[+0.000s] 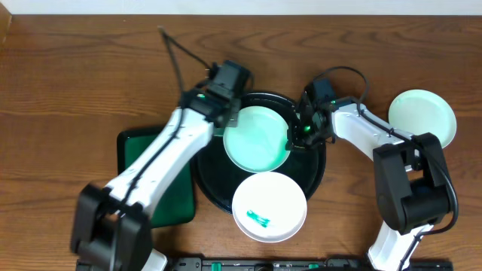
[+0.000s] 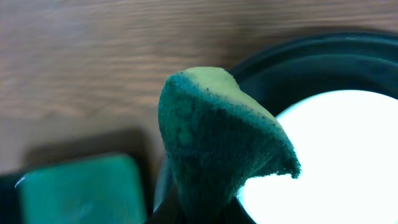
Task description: Clean dirty plates on tray and stack at the side
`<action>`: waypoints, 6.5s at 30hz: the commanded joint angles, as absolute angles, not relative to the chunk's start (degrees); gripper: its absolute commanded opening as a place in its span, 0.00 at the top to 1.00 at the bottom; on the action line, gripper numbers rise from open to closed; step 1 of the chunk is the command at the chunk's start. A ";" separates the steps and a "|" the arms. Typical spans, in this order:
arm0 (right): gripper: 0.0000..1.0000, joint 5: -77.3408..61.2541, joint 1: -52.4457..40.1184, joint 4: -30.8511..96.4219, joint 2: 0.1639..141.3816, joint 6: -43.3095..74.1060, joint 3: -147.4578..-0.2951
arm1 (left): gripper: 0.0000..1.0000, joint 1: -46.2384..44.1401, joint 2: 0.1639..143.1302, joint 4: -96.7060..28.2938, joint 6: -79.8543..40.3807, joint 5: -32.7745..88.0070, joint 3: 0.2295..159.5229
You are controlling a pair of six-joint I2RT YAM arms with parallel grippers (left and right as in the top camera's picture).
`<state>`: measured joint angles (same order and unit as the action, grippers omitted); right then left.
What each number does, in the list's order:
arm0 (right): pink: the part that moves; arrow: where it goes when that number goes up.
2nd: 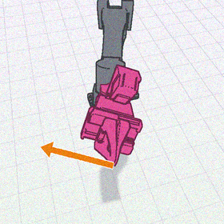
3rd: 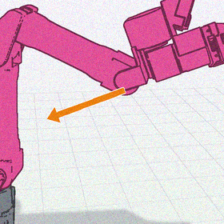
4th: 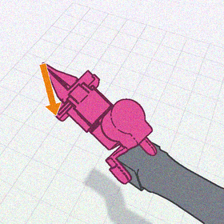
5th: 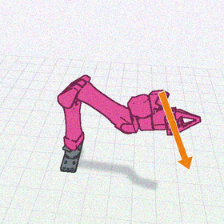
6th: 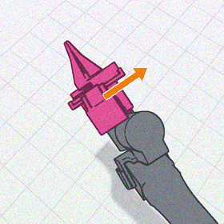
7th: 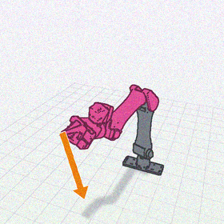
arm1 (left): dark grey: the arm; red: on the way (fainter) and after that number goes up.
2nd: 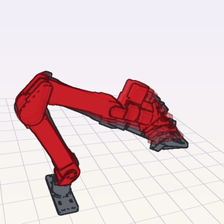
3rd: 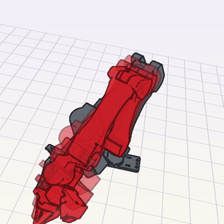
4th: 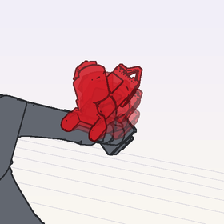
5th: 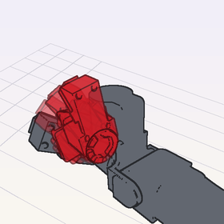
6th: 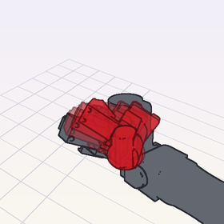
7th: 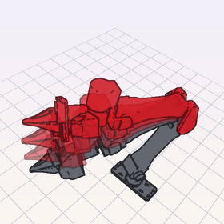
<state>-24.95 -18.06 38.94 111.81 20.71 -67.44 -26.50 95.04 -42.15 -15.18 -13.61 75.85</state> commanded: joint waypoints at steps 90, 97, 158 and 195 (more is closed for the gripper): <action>0.99 24.29 -59.86 51.11 121.05 6.83 -115.26 | 0.93 45.43 83.85 -64.23 -24.75 17.54 75.90; 0.99 36.34 -64.53 48.77 121.03 2.35 -115.57 | 0.93 45.43 83.85 -64.23 -24.75 17.54 75.90; 0.99 29.52 -61.23 55.31 120.97 18.52 -115.61 | 0.93 45.41 83.90 -64.66 -24.75 17.56 75.90; 0.99 7.20 14.61 86.06 109.78 29.67 -114.37 | 0.93 -5.65 87.13 -62.48 -18.46 3.92 75.88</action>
<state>5.52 10.33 84.79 111.20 27.90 -114.65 -3.22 85.54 -62.35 -19.99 7.62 75.77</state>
